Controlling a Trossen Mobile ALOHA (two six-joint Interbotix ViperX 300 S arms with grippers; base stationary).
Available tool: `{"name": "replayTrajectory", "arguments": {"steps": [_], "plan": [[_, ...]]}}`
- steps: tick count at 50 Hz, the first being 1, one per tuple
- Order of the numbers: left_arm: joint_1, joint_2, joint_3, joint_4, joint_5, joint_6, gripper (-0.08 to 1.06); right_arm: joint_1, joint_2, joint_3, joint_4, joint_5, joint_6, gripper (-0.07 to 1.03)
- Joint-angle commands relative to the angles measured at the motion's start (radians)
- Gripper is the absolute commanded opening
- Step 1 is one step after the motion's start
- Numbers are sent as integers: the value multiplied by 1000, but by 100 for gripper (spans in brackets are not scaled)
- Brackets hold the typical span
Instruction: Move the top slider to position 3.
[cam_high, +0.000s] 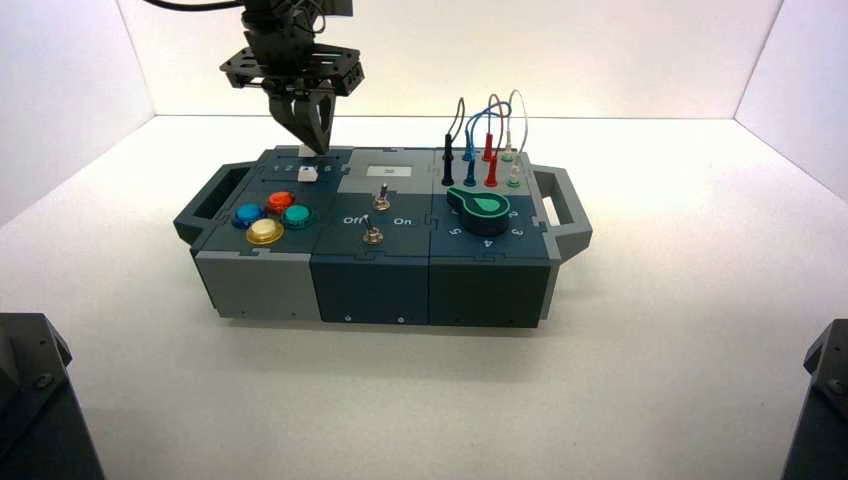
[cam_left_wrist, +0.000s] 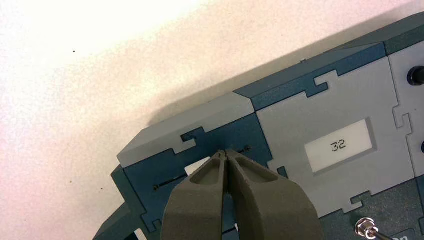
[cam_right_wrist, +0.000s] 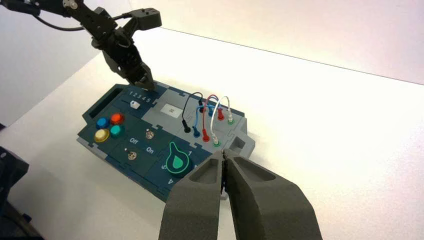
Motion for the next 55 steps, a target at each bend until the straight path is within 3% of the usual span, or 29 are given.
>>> {"name": "replayTrajectory", "arguments": {"steps": [1, 20, 42, 55], "plan": [[9, -18, -12, 2, -3, 8, -3, 0, 14, -23, 0, -11, 2, -2], [-6, -18, -17, 2, -3, 14, -3, 0, 14, -23, 0, -11, 2, -2], [-54, -17, -69, -8, 6, 14, -3, -2, 14, -23, -3, -11, 3, -2], [-54, -141, -107, -6, 58, 14, -3, -3, 20, -23, -6, -9, 6, -2]]}}
